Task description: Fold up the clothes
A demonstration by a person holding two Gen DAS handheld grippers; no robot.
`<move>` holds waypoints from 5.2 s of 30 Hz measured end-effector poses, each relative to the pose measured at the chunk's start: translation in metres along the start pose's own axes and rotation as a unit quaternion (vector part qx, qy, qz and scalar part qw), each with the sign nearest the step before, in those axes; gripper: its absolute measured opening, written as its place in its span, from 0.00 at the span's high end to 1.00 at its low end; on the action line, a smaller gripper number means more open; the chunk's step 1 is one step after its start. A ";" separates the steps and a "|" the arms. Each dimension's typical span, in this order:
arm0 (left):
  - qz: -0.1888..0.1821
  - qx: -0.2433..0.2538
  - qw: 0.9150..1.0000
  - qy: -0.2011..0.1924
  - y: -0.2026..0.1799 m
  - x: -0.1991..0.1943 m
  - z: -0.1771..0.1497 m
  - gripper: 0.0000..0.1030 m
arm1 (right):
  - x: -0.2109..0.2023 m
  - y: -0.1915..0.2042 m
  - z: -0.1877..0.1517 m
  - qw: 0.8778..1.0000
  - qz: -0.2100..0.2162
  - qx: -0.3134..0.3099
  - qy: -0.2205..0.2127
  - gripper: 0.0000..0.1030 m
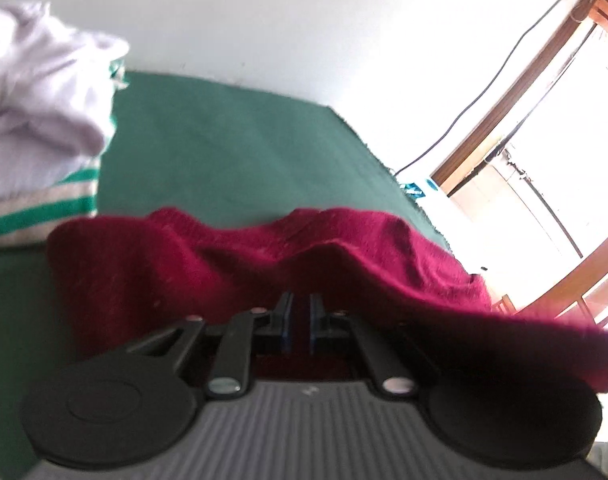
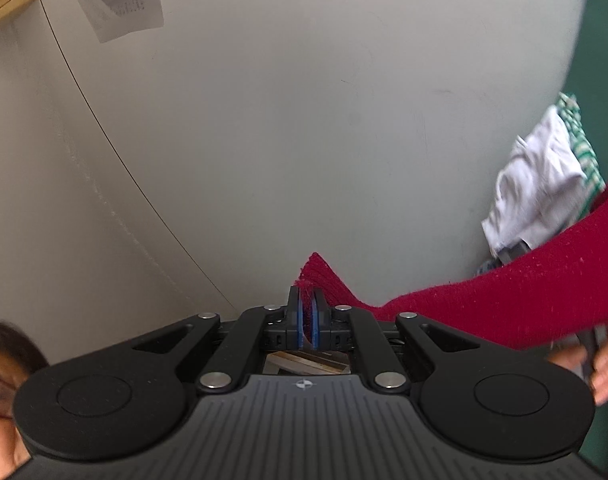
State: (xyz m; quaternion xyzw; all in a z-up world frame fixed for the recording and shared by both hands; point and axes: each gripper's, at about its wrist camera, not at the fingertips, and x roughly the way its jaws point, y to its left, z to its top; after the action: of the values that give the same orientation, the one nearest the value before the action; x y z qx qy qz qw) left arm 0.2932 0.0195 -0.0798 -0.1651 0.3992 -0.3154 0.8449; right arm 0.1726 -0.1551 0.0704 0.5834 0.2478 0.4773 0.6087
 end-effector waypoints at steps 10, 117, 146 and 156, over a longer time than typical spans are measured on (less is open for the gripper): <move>-0.025 0.009 1.000 0.014 0.005 -0.003 -0.032 0.99 | -0.030 -0.031 -0.066 0.995 -0.049 0.060 0.061 0.95; 0.104 0.112 0.986 0.064 -0.035 -0.087 -0.083 0.95 | -0.024 -0.014 -0.202 0.736 -0.467 -0.365 0.327 0.70; 0.122 0.160 0.979 0.043 -0.041 -0.117 -0.083 0.87 | -0.032 -0.029 -0.214 0.793 -0.443 -0.256 0.330 0.79; 0.152 0.205 0.966 -0.032 -0.055 -0.126 -0.070 0.79 | -0.043 -0.049 -0.206 0.769 -0.504 -0.218 0.328 0.83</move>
State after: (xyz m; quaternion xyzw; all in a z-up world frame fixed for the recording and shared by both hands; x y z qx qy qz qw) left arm 0.1559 0.0602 -0.0231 0.0639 0.3193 -0.2526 0.9111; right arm -0.0082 -0.0885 -0.0278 0.0348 0.5803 0.3057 0.7541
